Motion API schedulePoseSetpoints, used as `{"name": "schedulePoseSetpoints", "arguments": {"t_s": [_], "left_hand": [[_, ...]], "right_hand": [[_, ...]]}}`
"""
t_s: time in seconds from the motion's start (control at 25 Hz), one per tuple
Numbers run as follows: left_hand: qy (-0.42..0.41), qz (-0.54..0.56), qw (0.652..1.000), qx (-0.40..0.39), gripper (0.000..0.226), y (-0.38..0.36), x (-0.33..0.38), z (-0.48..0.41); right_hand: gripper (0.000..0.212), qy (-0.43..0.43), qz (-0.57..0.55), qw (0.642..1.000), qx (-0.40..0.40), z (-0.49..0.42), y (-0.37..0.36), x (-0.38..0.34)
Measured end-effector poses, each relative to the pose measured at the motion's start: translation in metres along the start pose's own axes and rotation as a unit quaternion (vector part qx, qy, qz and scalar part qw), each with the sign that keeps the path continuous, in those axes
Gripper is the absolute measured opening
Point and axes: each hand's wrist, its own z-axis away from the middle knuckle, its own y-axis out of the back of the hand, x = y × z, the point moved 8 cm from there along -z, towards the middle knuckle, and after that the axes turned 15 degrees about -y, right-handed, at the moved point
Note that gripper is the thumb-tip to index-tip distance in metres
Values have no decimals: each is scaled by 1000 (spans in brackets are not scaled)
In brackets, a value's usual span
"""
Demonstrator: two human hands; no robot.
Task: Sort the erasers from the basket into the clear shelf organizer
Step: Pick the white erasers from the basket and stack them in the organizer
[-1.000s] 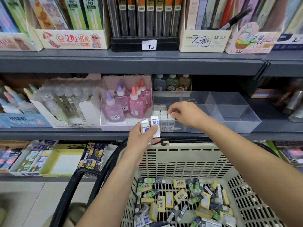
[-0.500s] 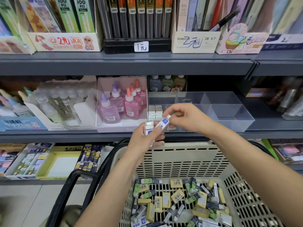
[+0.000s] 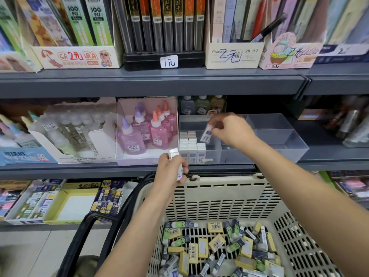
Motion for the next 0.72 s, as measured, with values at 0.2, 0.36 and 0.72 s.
{"name": "schedulePoseSetpoints", "arguments": {"t_s": [0.2,0.36,0.72], "left_hand": [[-45,21,999,-23,4,-1,5,1],[-35,35,998,-33,8,-5,4,0],[7,102,992,-73,14,-24,3,5]], "right_hand": [[24,19,53,993,-104,0,-47,-7],[28,31,61,993,-101,5,-46,-8],[6,48,-204,960,-183,50,-27,-20]]}}
